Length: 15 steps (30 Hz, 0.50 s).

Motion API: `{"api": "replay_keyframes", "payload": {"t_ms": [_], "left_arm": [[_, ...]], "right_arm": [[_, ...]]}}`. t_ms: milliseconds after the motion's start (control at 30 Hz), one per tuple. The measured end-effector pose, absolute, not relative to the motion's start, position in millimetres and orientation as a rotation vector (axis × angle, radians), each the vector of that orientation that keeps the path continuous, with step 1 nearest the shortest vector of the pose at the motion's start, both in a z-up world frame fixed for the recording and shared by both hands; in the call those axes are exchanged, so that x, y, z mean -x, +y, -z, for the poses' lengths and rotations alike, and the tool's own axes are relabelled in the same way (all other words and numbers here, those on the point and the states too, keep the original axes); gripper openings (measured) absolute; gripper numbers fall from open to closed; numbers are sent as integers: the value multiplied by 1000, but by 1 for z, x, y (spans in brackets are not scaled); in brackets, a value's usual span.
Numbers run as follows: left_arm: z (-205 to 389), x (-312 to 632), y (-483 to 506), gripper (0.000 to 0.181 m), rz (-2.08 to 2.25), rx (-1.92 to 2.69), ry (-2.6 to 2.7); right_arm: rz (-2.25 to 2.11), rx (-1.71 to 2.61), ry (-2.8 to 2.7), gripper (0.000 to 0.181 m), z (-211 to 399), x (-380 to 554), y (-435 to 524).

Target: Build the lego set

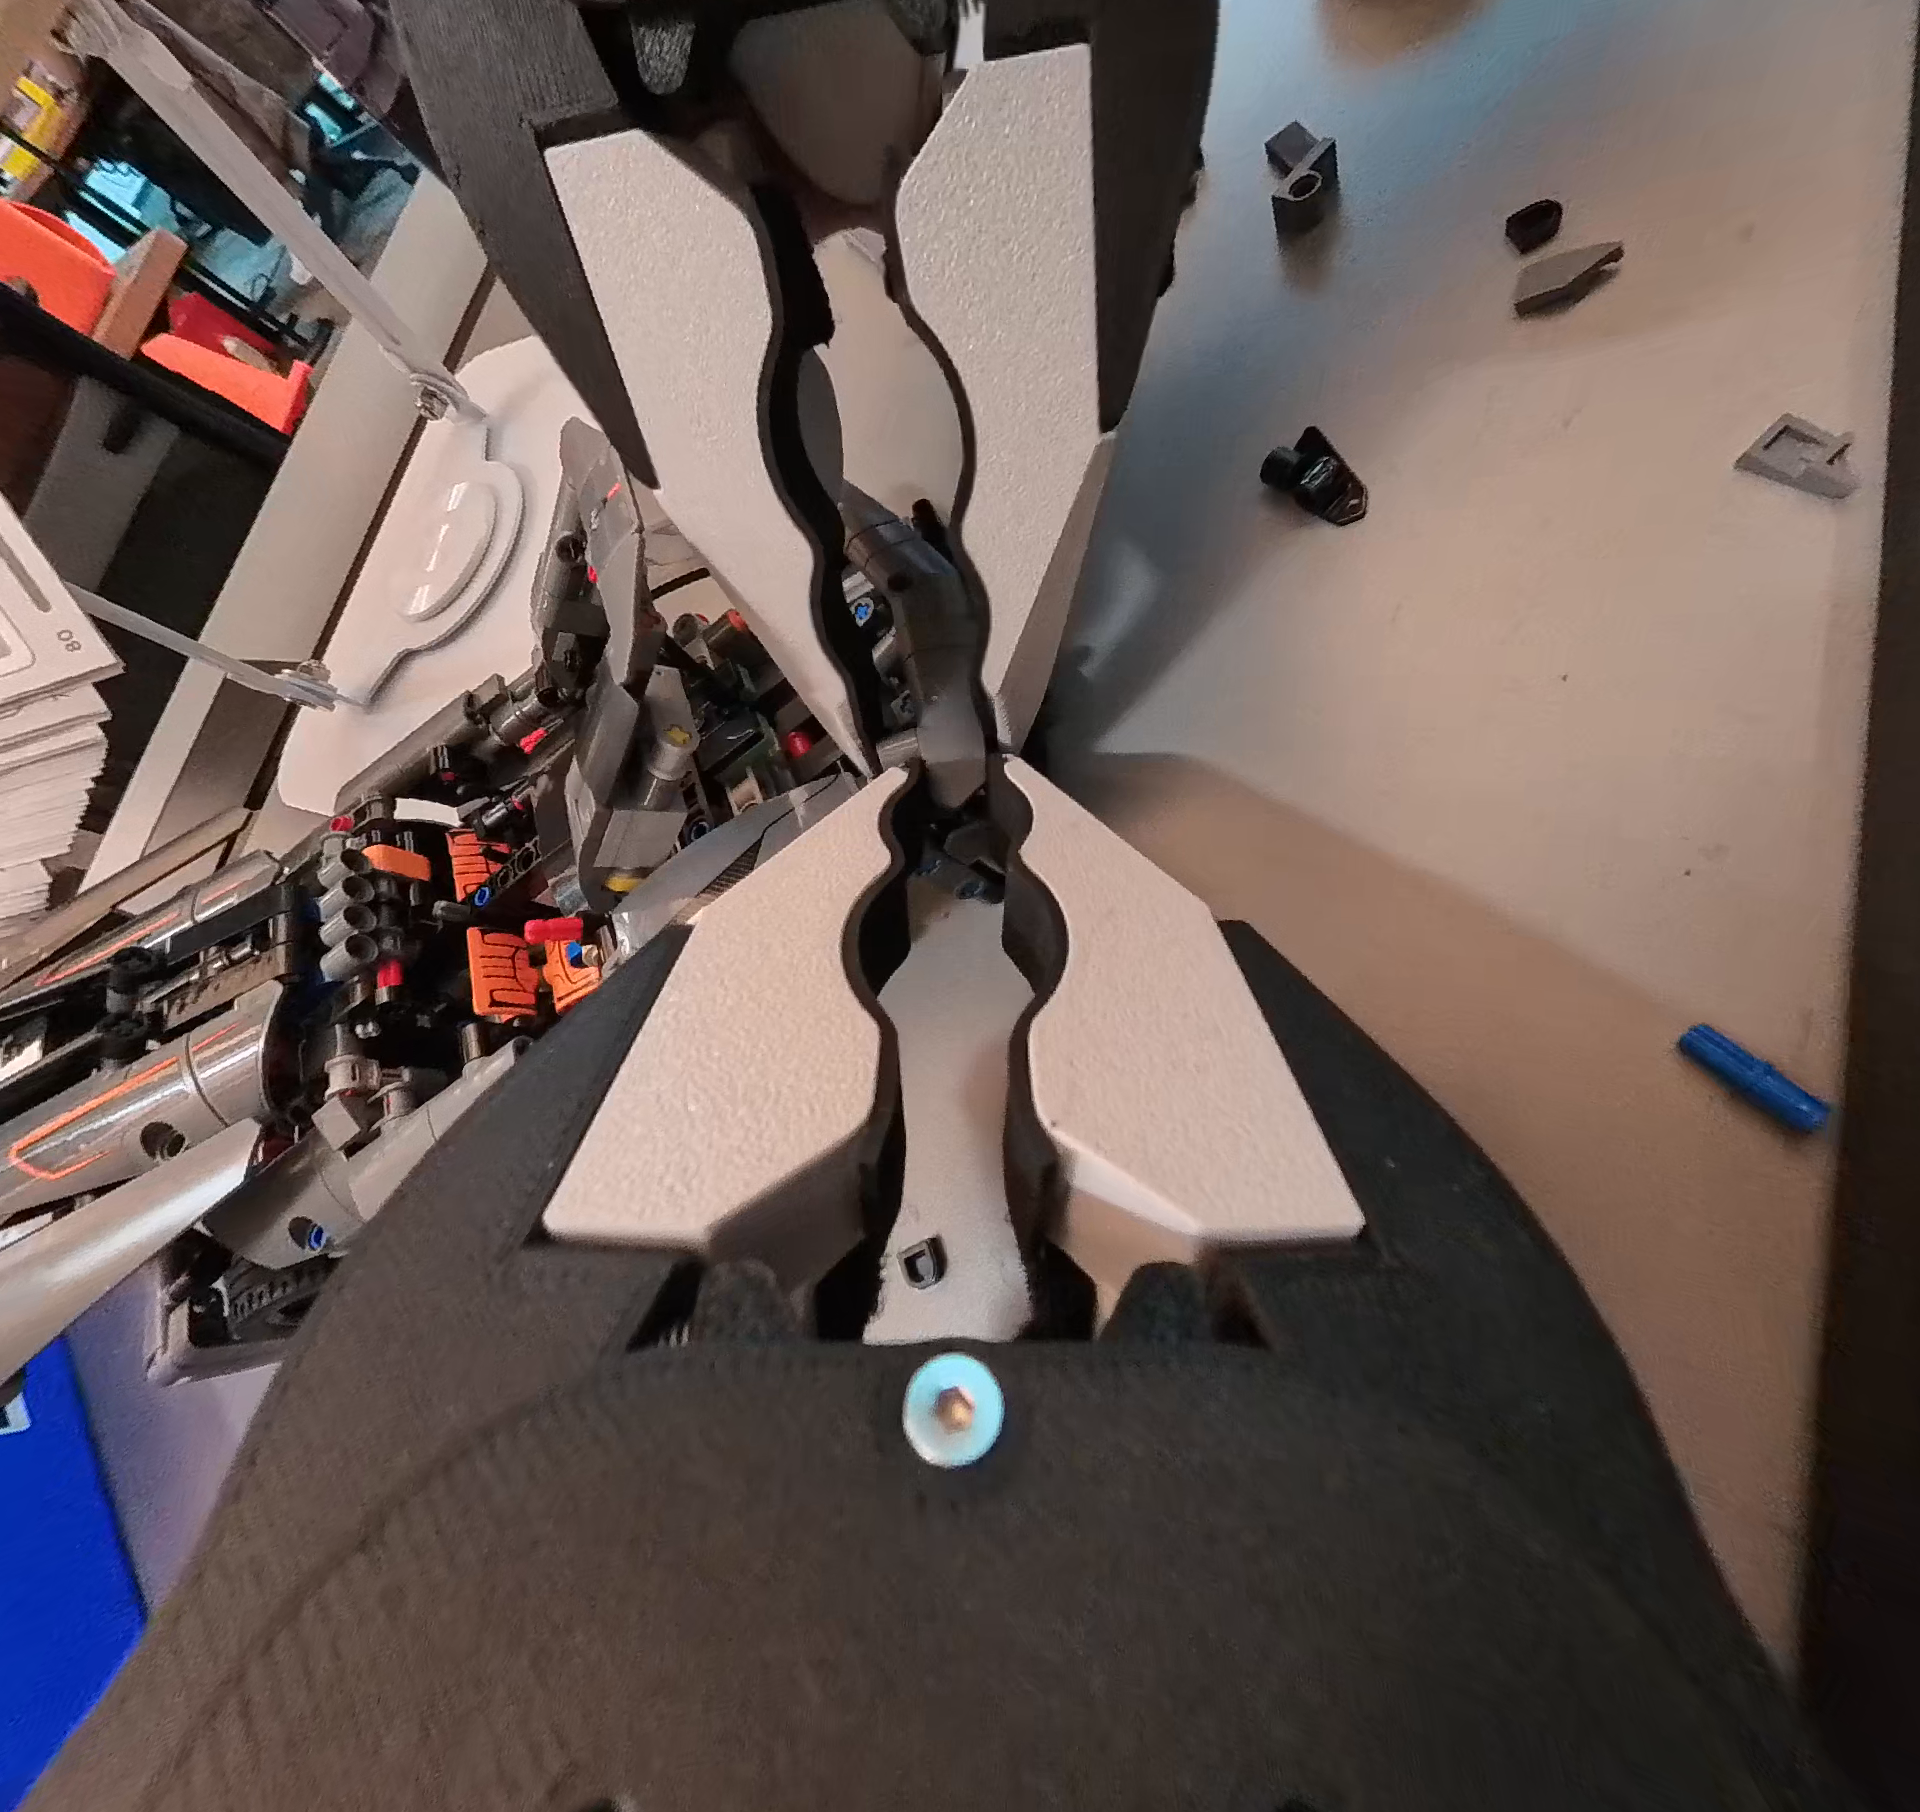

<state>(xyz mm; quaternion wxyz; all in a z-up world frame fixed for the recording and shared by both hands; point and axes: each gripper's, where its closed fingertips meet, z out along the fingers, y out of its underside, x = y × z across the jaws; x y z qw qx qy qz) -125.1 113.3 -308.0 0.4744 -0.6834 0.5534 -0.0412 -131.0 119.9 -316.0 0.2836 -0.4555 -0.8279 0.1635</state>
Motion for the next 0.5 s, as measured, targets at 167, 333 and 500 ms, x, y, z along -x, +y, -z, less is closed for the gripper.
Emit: {"api": "replay_keyframes", "payload": {"t_ms": [167,333,500], "left_arm": [[307,127,112,8,105,1669,1361],[308,127,112,7,104,1672,1361],[307,128,114,6,112,1676,1344]], "right_arm": [[-489,1235,-2202,19,316,130,120],[-520,1228,-2195,19,316,129,121],[-575,1273,-2180,18,315,130,121]]}}
